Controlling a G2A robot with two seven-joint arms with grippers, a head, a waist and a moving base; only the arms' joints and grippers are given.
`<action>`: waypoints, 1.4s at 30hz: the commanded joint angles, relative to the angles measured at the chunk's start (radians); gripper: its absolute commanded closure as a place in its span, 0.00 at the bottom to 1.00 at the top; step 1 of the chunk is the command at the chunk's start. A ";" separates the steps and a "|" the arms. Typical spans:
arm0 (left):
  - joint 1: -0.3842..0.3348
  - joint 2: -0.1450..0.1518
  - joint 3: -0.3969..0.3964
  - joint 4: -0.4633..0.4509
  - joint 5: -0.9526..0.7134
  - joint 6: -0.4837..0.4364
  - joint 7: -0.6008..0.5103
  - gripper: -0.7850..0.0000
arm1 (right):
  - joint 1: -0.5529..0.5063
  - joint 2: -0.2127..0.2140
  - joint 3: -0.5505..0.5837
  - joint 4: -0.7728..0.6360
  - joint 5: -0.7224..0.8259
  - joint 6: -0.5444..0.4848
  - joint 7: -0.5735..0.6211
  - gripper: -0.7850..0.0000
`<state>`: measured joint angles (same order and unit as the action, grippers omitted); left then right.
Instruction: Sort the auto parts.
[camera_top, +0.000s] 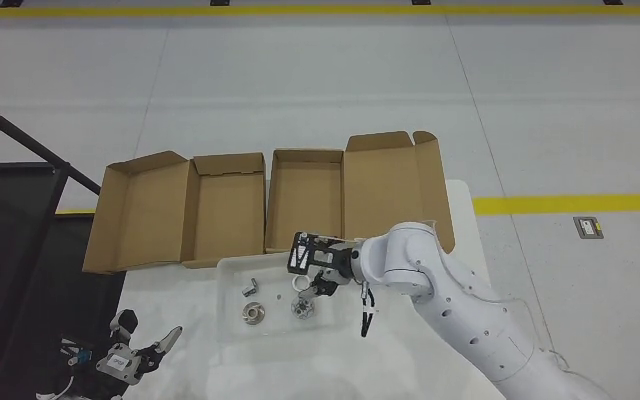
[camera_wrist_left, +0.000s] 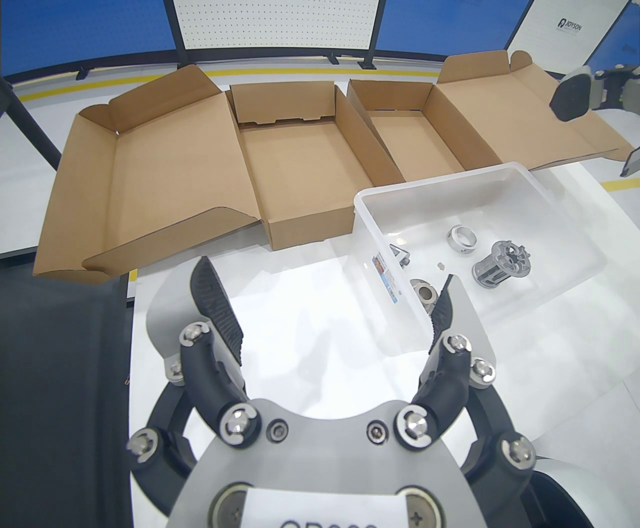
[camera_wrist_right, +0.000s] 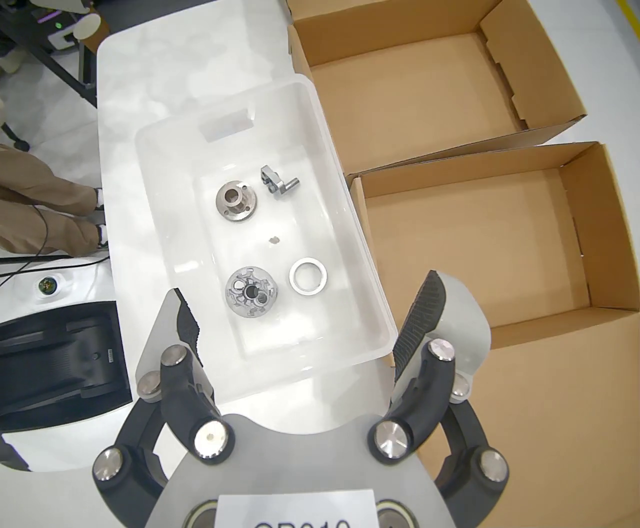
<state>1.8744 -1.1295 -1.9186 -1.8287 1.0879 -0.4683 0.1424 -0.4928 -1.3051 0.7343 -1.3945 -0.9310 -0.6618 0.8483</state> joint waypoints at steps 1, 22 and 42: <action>0.000 0.000 0.000 0.000 0.000 0.000 0.000 0.00 | 0.037 -0.019 -0.045 0.055 0.007 0.022 0.032 0.00; 0.000 0.000 0.000 0.000 0.000 0.000 0.000 0.00 | 0.090 -0.133 -0.269 0.142 -0.168 0.174 0.105 0.00; 0.000 0.000 0.000 0.000 0.000 0.000 0.000 0.00 | 0.119 -0.222 -0.340 0.282 -0.151 0.139 0.186 0.11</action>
<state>1.8744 -1.1295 -1.9186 -1.8287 1.0879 -0.4683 0.1424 -0.3759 -1.5217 0.3971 -1.1212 -1.0793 -0.5282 1.0300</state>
